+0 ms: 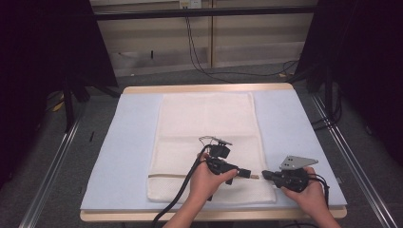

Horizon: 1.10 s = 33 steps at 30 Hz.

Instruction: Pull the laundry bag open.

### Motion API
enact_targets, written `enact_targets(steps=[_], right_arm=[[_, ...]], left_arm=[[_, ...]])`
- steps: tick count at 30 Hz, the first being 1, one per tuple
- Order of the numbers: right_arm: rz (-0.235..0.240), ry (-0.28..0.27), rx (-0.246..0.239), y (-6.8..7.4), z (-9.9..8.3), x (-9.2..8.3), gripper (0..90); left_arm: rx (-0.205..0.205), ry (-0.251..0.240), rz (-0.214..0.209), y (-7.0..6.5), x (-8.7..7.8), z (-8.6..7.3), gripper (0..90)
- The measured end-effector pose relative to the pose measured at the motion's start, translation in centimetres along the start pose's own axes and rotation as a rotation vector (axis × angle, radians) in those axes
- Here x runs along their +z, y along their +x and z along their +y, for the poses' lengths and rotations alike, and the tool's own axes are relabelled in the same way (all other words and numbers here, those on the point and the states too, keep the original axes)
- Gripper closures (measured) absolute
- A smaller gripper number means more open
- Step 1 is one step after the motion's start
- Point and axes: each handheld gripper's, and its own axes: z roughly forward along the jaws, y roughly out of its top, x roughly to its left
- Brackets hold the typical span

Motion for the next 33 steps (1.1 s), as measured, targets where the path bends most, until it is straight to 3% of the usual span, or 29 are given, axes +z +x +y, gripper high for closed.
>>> enact_targets(steps=[6, 11, 13, 14, 16, 19, 22, 27, 28, 33], right_arm=[[0.000, 0.000, 0.003, 0.0, 0.0, 0.0, 90.0], [-0.001, -0.002, 0.006, 0.0, 0.0, 0.0, 90.0], [-0.002, -0.002, 0.007, 0.0, -0.1, 0.0, 90.0], [0.001, -0.001, 0.007, 0.0, 0.0, 0.0, 90.0], [0.000, 0.000, 0.006, 0.0, 0.0, 0.0, 90.0], [0.001, 0.000, 0.008, 0.0, 0.0, 0.0, 90.0], [0.001, 0.000, 0.008, 0.0, 0.0, 0.0, 90.0], [-0.003, -0.001, 0.006, 0.0, -0.1, 0.0, 90.0], [-0.003, 0.001, 0.009, 0.0, -0.1, 0.1, 90.0], [-0.006, -0.002, 0.002, 0.1, -0.1, 0.1, 90.0]], left_arm=[[-0.028, 0.016, 0.012, -0.2, 1.0, 0.0, 45.4], [-0.014, 0.039, 0.036, -0.1, 1.3, 0.1, 48.0], [-0.061, 0.007, 0.039, -0.2, 1.7, 0.2, 48.9], [-0.061, 0.007, 0.039, -0.2, 1.7, 0.2, 49.1], [-0.048, 0.029, 0.042, -0.1, 1.8, 0.2, 52.4], [-0.092, 0.043, 0.020, -0.6, 2.6, 0.3, 55.4], [-0.065, 0.064, 0.043, -0.6, 2.9, 0.3, 57.4], [-0.128, 0.050, 0.044, -0.6, 3.7, 0.5, 63.7], [-0.127, 0.060, 0.068, -0.7, 4.0, 0.6, 65.6], [-0.159, 0.061, 0.073, -0.6, 4.5, 0.7, 79.1]])
